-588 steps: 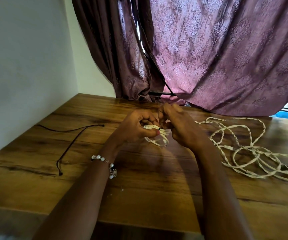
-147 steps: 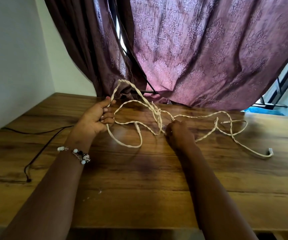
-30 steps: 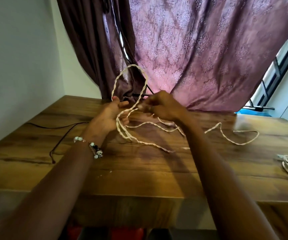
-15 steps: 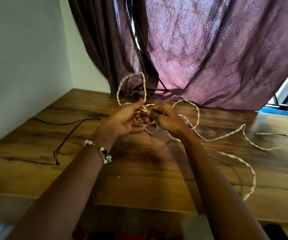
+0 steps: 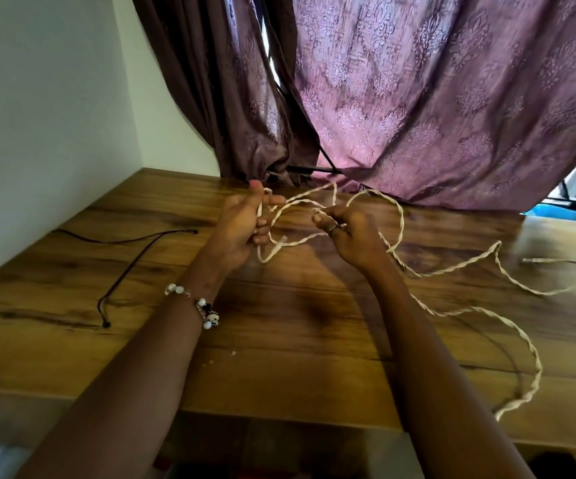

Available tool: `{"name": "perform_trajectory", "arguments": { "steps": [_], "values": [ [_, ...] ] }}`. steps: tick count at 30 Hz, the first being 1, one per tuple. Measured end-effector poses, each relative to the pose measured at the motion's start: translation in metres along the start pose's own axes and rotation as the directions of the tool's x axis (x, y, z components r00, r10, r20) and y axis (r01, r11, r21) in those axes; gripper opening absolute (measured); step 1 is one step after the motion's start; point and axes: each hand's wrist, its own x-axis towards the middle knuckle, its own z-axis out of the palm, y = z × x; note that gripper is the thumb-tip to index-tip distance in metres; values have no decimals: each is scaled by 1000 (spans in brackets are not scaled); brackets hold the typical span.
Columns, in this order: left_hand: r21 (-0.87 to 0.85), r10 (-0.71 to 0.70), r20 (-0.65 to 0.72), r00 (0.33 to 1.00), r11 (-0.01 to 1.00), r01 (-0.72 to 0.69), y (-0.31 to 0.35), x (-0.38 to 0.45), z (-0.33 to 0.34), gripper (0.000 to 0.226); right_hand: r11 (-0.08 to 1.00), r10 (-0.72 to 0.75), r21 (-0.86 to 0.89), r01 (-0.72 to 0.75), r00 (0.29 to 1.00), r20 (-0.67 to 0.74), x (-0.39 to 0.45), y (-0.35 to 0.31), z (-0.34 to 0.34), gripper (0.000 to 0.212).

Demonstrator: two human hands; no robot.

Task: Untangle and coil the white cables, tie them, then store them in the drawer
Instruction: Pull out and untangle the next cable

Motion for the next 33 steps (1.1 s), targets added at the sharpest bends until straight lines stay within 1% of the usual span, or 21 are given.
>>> {"name": "perform_trajectory", "arguments": {
  "steps": [1,3,4,5,7,9,10,12,13,14,15,17,20,22,24,25,26,27,28,30,33],
  "values": [
    [-22,2,11,1000,1000,-1,1,0,0,40,996,-27,-87,33,998,63,-1,-1,-3,21],
    [-74,-2,17,1000,997,3,2,-2,1,30,934,-23,-347,89,981,192,-3,-3,-4,35],
    [-98,-3,30,1000,995,6,2,-5,2,30,874,46,-482,60,978,205,-5,-5,-4,45],
    [-106,9,42,999,994,-4,1,-6,3,31,814,137,-580,-13,976,169,-8,-7,-6,54],
    [-68,54,49,997,996,-50,-3,-9,4,29,757,263,-630,-174,964,49,-18,-17,-19,64],
    [-6,99,55,994,995,-99,-5,-9,3,26,714,349,-649,-262,937,6,-31,-21,-40,61],
    [20,113,66,991,993,-114,-6,-9,2,26,662,431,-694,-282,901,46,-37,-21,-50,59],
    [87,124,85,989,987,-131,-10,-9,1,27,529,603,-815,-239,781,163,-49,-21,-68,59],
    [122,133,85,987,982,-143,-12,-10,1,28,482,666,-850,-213,720,197,-55,-17,-73,57],
    [145,148,84,985,977,-159,-14,-11,2,29,455,700,-866,-206,684,205,-60,-15,-76,51],
    [158,166,83,983,971,-178,-16,-11,2,30,449,706,-868,-215,681,196,-64,-11,-78,45],
    [168,204,89,975,962,-217,-20,-13,3,31,488,655,-832,-264,741,149,-67,-7,-82,37],
    [160,206,76,976,963,-216,-23,-12,1,33,649,568,-700,-297,801,187,-62,2,-86,31],
    [116,181,37,983,976,-184,-23,-13,-2,33,753,535,-539,-376,827,171,-58,1,-85,19],
    [69,157,8,988,985,-157,-23,-13,-4,29,851,497,-254,-459,861,108,-54,-8,-83,6],
    [60,150,-1,989,987,-150,-23,-13,-5,26,872,489,-56,-486,869,71,-50,-14,-83,7],
    [56,148,-8,989,987,-147,-23,-13,-5,25,848,506,163,-505,862,41,-45,-21,-83,12],
    [53,150,-15,989,987,-150,-23,-13,-5,25,790,524,369,-490,852,9,-37,-25,-84,15],
    [42,156,-19,988,987,-155,-24,-14,-5,26,715,549,523,-463,835,-12,-30,-32,-87,18],
    [-1,170,-21,985,985,-170,-23,-17,-2,27,582,574,719,-379,818,-33,-12,-43,-95,18],
    [-24,188,-18,982,982,-189,-22,-21,0,28,396,575,894,-210,816,-63,5,-57,-109,19]
  ]
}}
